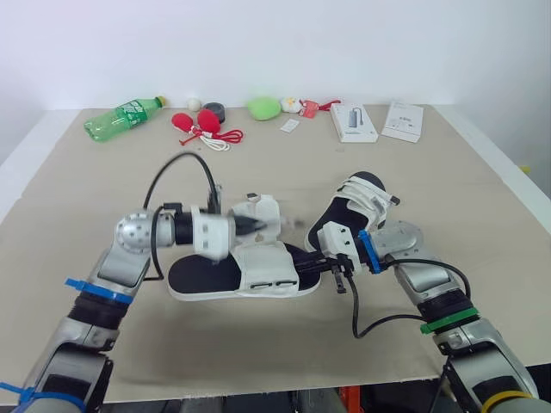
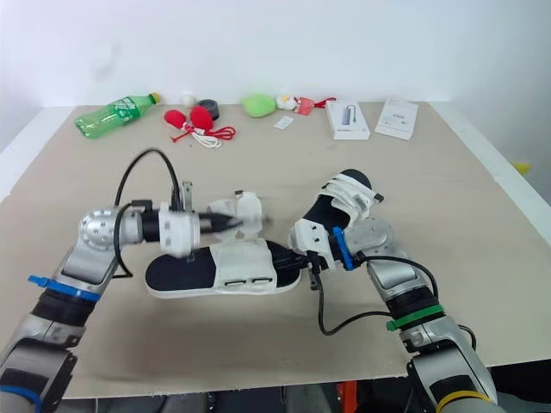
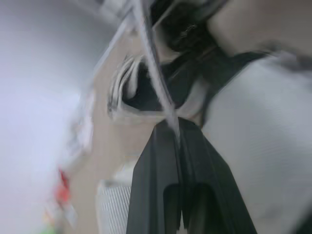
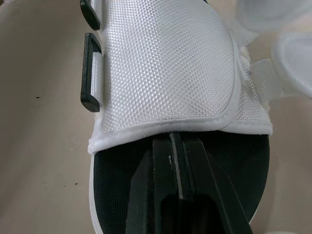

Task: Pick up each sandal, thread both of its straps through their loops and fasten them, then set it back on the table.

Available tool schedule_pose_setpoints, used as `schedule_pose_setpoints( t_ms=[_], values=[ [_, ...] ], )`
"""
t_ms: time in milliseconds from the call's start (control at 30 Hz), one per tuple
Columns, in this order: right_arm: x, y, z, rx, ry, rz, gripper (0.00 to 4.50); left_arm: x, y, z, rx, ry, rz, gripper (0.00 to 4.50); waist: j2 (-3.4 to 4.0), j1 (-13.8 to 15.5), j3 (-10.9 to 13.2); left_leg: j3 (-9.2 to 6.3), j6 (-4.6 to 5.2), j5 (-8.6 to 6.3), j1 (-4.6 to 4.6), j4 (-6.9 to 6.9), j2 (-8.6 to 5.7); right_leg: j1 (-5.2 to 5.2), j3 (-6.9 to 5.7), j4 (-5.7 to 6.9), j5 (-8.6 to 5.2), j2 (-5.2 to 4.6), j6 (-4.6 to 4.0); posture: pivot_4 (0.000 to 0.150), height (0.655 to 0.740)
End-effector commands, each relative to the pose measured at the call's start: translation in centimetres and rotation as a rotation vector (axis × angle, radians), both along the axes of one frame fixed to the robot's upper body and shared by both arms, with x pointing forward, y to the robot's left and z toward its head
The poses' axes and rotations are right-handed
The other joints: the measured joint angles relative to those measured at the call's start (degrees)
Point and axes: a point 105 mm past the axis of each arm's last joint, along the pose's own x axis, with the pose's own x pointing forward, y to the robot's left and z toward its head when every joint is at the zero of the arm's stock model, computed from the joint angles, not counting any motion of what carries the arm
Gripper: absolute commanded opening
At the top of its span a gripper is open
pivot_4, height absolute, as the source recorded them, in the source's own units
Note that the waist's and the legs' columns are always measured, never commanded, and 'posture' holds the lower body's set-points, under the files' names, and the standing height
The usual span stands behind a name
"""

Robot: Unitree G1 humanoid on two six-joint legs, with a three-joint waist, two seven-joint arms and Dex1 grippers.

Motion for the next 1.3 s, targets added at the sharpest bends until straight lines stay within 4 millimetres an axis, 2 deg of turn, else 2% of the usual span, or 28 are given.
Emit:
schedule_pose_setpoints(
  t_ms=[33,167,267,333,400,667,767,833,900,967,1000,1067,1167,1300],
  values=[
    [0.0,0.0,-0.7,-0.029,0.014,0.01,0.0,-1.9,0.1,-0.2,0.094,-0.193,-0.144,0.02,0.0,0.01,0.0,0.02,0.0,0.0,0.0,0.01,0.01,-0.01,0.02,-0.01,0.0,0.0,0.0,0.15,0.74],
    [0.1,0.2,-0.8,-0.031,0.014,0.019,0.0,-1.7,0.3,-0.8,0.111,-0.205,-0.157,0.02,-0.01,0.03,-0.01,0.2,0.07,0.04,0.04,0.04,-0.01,0.0,0.22,0.0,0.0,-0.03,0.01,0.15,0.74],
    [0.1,0.2,-0.8,-0.033,0.015,0.022,0.0,-1.5,0.2,-0.1,0.063,-0.181,-0.134,0.94,-0.01,0.01,-0.01,0.33,0.08,0.05,0.04,0.04,0.02,-0.03,0.37,0.02,0.04,0.03,0.07,0.15,0.74],
    [0.1,0.0,-0.8,-0.037,0.015,0.023,0.0,-1.6,0.1,0.6,0.052,-0.188,-0.131,1.76,0.0,0.01,-0.01,0.32,0.13,0.02,0.04,0.04,0.04,-0.04,0.39,0.04,0.02,0.09,0.12,0.15,0.74],
    [0.1,0.0,-0.8,-0.039,0.017,0.023,0.0,-1.4,0.3,1.3,0.042,-0.202,-0.111,2.3,-0.01,0.01,-0.01,0.32,0.13,0.02,0.04,0.03,0.05,-0.04,0.39,0.04,0.01,0.11,0.12,0.15,0.74],
    [0.2,0.0,-0.9,-0.04,0.021,0.033,0.0,-1.5,3.0,2.1,0.064,-0.138,0.019,2.3,0.0,-0.09,-0.01,0.48,0.12,0.01,0.12,0.03,0.05,-0.04,0.56,0.07,0.01,0.09,0.12,0.15,0.74],
    [0.2,0.0,-0.9,-0.041,0.021,0.038,0.0,-0.5,4.5,3.9,-0.097,0.087,0.189,2.3,0.0,0.03,-0.01,0.48,0.12,0.01,0.15,0.02,0.07,-0.04,0.54,0.08,0.01,0.1,0.12,0.15,0.74],
    [0.3,0.0,-0.9,-0.042,0.022,0.042,0.0,-0.3,5.6,4.5,-0.191,0.316,0.284,2.3,-0.04,-0.21,0.02,0.52,0.12,0.01,0.15,0.02,0.1,-0.04,0.56,0.08,0.01,0.09,0.12,0.15,0.74],
    [0.4,0.0,-0.9,-0.043,0.021,0.047,0.0,-0.9,6.4,4.3,-0.261,0.607,0.363,2.3,-0.04,-0.2,0.02,0.55,0.11,0.0,0.19,0.02,0.22,-0.06,0.49,0.1,0.01,0.13,0.11,0.15,0.74],
    [0.5,0.2,-0.9,-0.041,0.02,0.051,0.0,-2.7,6.1,3.9,-0.339,0.911,0.37,2.3,-0.05,-0.44,0.03,0.56,0.08,-0.01,0.18,0.02,0.32,-0.07,0.47,0.1,-0.02,0.18,0.07,0.15,0.74],
    [0.5,0.2,-0.8,-0.041,0.019,0.053,0.0,-4.1,5.5,3.3,-0.342,1.068,0.349,2.3,-0.04,-0.59,0.03,0.6,0.05,-0.04,0.19,0.01,0.34,-0.09,0.48,0.11,-0.02,0.17,0.06,0.15,0.74],
    [0.6,0.2,-0.8,-0.042,0.018,0.056,0.0,-6.3,4.6,2.3,-0.33,1.274,0.328,2.3,-0.04,-0.86,0.03,0.62,0.0,-0.1,0.22,-0.01,0.38,-0.08,0.44,0.1,-0.06,0.16,0.01,0.15,0.74],
    [0.6,0.3,-0.8,-0.041,0.018,0.061,0.0,-8.3,3.5,0.3,-0.298,1.445,0.345,2.3,-0.05,-0.84,0.04,0.59,-0.02,-0.12,0.26,0.0,0.4,-0.09,0.36,0.1,-0.09,0.19,-0.02,0.15,0.74],
    [0.6,0.4,-0.8,-0.042,0.018,0.065,0.0,-9.0,2.7,-3.0,-0.226,1.475,0.43,2.3,-0.05,-0.92,0.04,0.63,-0.15,-0.2,0.35,0.05,0.36,-0.13,0.41,0.08,-0.11,0.17,-0.06,0.15,0.74]
  ],
)
